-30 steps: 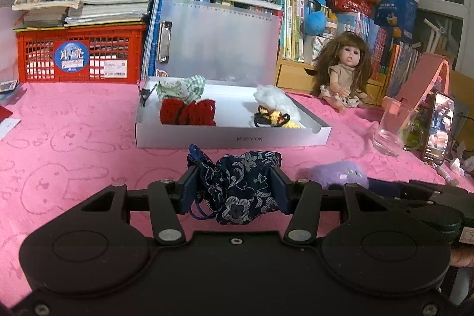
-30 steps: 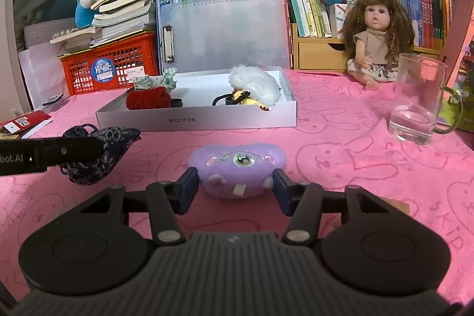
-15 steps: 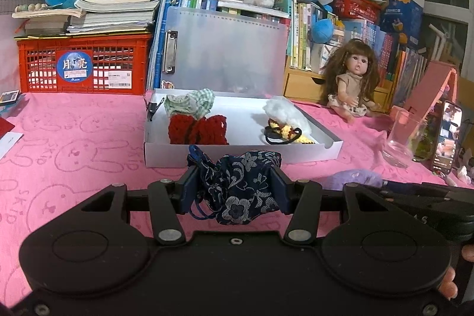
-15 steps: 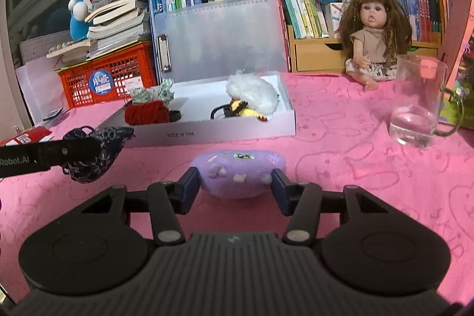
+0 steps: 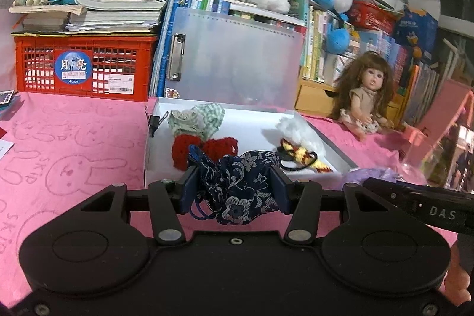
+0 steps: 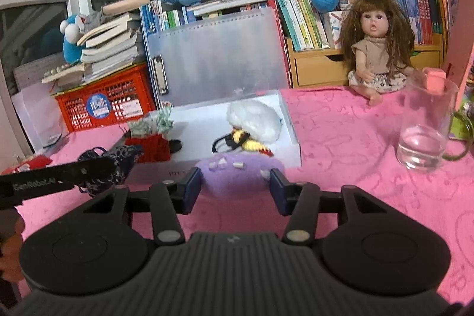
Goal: Organize objects
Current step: 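Carry the blue pouch and purple plush into the white box with both tools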
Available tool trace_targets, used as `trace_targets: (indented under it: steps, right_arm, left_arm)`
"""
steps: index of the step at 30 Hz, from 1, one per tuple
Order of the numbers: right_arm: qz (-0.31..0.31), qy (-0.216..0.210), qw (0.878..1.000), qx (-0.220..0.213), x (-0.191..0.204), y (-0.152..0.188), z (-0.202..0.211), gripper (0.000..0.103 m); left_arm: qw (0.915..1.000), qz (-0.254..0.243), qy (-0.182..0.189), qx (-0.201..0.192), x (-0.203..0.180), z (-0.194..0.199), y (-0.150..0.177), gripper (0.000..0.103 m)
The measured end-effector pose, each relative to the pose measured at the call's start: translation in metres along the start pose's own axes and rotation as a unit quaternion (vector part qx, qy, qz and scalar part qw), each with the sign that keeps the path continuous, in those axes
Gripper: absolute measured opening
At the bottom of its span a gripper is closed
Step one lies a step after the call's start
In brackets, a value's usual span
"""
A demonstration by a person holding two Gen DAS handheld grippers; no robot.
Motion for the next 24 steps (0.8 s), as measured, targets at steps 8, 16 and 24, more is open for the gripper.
trace_targets:
  steps: [8,16,24]
  right_arm:
    - [0.003,0.008,1.0,-0.004,0.006,-0.021,-0.026,0.054]
    - [-0.023,0.014,1.0,0.009,-0.001,-0.038,-0.069,0.054]
    - [-0.032,0.016,0.999,0.019,-0.002,-0.046,-0.099,0.053]
  left_arm:
    - [0.9998,0.015,-0.01,0.0,0.011,-0.028,-0.012,0.049]
    - [0.9994,0.005,-0.033,-0.013,0.018,-0.064,-0.02,0.049]
    - [0.9992,-0.003,-0.035,-0.018,0.017,-0.089,-0.029,0.049]
Point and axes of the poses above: each gripper's, at about its wrist camera, not at the fingertips, and z roughly against the way its jaws point, x to its left, y to its underside, the point moved 2 cm from there along -z, roughly the way its jaws point, and after that the axes turned 10 degrees about -z, right-handed, at the moved point
